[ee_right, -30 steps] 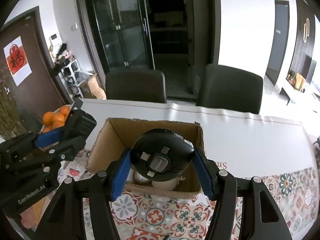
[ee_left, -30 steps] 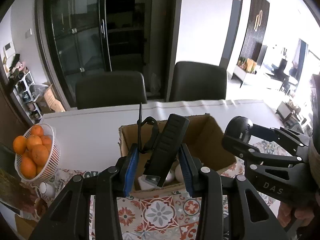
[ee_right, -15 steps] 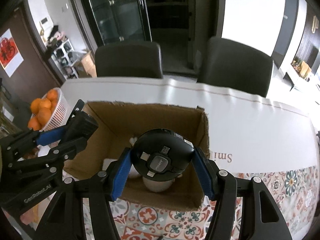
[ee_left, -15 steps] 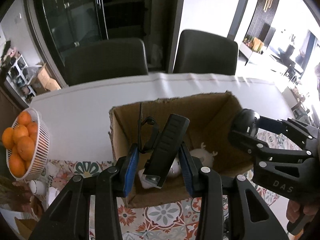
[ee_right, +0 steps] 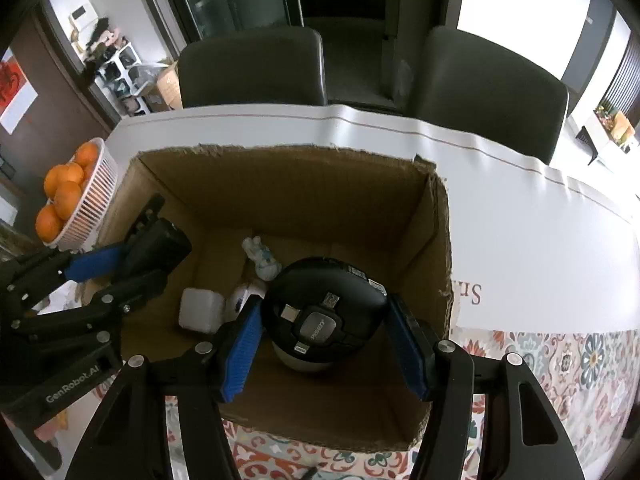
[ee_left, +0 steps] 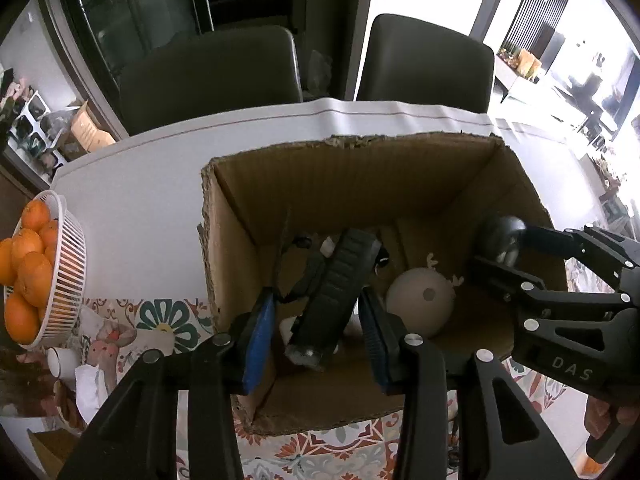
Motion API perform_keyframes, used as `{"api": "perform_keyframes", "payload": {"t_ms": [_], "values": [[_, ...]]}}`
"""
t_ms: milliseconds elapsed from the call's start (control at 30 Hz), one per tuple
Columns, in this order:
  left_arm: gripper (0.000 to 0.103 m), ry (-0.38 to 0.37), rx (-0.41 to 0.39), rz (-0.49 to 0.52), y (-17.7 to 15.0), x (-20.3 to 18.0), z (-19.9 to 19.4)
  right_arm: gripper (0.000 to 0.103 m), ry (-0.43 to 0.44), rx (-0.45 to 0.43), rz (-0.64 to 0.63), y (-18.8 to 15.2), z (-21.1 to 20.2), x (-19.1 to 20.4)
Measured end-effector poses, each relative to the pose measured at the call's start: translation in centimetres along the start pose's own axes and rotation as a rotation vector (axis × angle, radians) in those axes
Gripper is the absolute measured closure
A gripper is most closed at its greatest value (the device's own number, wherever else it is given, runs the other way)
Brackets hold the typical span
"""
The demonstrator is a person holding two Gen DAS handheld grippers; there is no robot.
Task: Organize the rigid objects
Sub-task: 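Lower both tools into the box and open them to drop the objects, then withdraw both open tools from the box back over the table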
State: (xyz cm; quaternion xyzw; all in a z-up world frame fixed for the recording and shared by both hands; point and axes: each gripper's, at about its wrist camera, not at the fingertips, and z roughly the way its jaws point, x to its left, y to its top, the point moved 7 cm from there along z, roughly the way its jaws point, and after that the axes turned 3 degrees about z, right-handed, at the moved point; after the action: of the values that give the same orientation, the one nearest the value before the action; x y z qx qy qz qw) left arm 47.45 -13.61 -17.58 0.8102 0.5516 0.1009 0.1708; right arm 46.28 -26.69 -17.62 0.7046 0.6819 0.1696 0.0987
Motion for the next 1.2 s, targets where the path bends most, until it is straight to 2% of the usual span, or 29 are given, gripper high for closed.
{"api": "perform_keyframes", "payload": {"t_ms": [200,400,633,833,967,1200], "values": [[0.052,0.012,-0.032,0.003,0.1,-0.4,-1.2,0.037,-0.010,-0.030,-0.009,-0.2,-1.2,0.1],[0.037,0.127,-0.107,0.018,-0.2,-0.4,-4.4,0.037,-0.060,-0.084,0.017,-0.7,-3.5,-0.7],[0.031,0.187,-0.193,-0.001,-1.8,-0.9,-8.6,0.036,-0.061,-0.184,0.068,-2.5,-7.4,-1.1],[0.030,0.150,-0.222,-0.059,-3.9,-1.6,-10.9,0.034,-0.067,-0.268,0.098,-4.1,-10.8,-1.0],[0.029,0.168,-0.235,-0.062,-5.5,-2.0,-11.9,0.031,-0.108,-0.310,0.075,-5.4,-12.5,-0.8],[0.028,0.187,-0.280,-0.070,-9.0,-3.0,-14.0,0.031,-0.114,-0.335,0.056,-8.8,-14.4,-0.3]]}}
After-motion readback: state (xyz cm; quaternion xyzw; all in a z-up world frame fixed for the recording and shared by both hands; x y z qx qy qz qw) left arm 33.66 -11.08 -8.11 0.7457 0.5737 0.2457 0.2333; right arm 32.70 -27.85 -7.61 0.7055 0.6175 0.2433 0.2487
